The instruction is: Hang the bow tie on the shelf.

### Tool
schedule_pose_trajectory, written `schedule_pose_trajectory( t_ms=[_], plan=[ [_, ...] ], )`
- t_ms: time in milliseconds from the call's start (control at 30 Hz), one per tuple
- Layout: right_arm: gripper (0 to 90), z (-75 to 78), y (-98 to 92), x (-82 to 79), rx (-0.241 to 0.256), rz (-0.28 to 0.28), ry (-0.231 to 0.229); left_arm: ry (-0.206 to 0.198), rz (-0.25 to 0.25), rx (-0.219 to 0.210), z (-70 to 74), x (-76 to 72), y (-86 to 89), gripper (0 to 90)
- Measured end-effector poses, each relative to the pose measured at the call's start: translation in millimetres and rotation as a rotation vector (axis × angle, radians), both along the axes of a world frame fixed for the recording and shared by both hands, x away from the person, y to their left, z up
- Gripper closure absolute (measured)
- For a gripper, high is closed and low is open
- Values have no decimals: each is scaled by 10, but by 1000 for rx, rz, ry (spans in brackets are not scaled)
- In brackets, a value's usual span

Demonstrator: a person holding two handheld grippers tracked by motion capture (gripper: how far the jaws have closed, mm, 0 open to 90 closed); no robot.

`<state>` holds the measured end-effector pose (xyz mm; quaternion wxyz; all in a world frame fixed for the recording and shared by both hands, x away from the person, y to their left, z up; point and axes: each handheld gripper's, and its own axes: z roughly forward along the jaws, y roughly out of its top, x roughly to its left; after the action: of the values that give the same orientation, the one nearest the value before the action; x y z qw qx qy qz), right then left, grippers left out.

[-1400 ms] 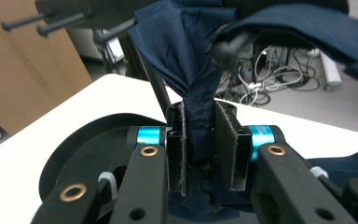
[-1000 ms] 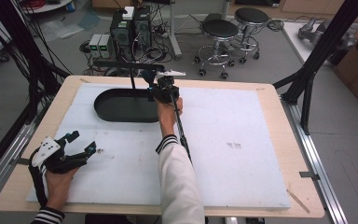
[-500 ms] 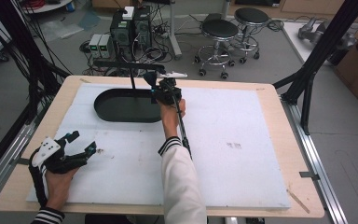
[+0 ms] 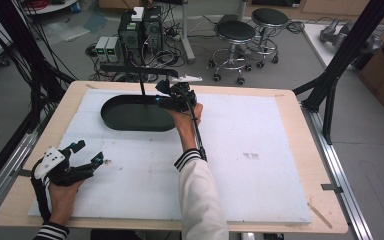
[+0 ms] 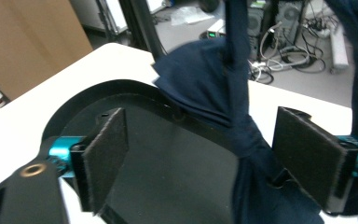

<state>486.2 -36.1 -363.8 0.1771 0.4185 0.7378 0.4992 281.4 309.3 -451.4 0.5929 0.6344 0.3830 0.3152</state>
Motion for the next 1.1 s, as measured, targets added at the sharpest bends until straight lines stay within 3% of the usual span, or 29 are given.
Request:
schedule_pose_trajectory(
  t_ms=[200, 333, 567, 633, 667, 700, 733, 767, 867, 900, 933, 1000, 1100],
  plan=[
    [134, 79, -35, -112, 8, 48, -40, -3, -1, 6, 0, -3, 0, 158],
    [131, 70, -81, -203, 0, 75, -42, -1, 0, 1, 0, -1, 0, 159],
    [125, 122, -365, -453, 38, 114, -67, -2, -3, 2, 0, -2, 4, 158],
    [125, 165, -546, -620, 77, 126, -94, -2, 0, 1, 0, -1, -2, 158],
    [125, 165, -546, -620, 77, 126, -94, -4, -2, 6, 0, -2, -1, 158],
    [125, 182, -689, -756, 96, 139, -115, -6, -3, 6, 0, -4, -5, 158],
    [125, 182, -689, -756, 96, 139, -115, -6, -3, 12, 1, -6, -5, 158],
    [123, 191, -846, -912, 99, 147, -132, -10, -2, 12, -1, -8, -12, 158],
    [120, 162, -1118, -1165, 106, 145, -166, -15, -4, 13, -2, -15, -13, 158],
    [120, 162, -1118, -1165, 106, 145, -166, -22, -7, 13, -3, -20, -13, 158],
    [115, 112, -1313, -1346, 121, 127, -181, -29, -11, 14, -5, -28, -13, 158],
    [114, 85, -1407, -1430, 130, 118, -182, -41, -17, 19, -7, -39, -12, 158],
    [114, -19, -1667, -1703, 144, 70, -239, -45, -13, 23, -7, -42, -18, 158]
  ],
)
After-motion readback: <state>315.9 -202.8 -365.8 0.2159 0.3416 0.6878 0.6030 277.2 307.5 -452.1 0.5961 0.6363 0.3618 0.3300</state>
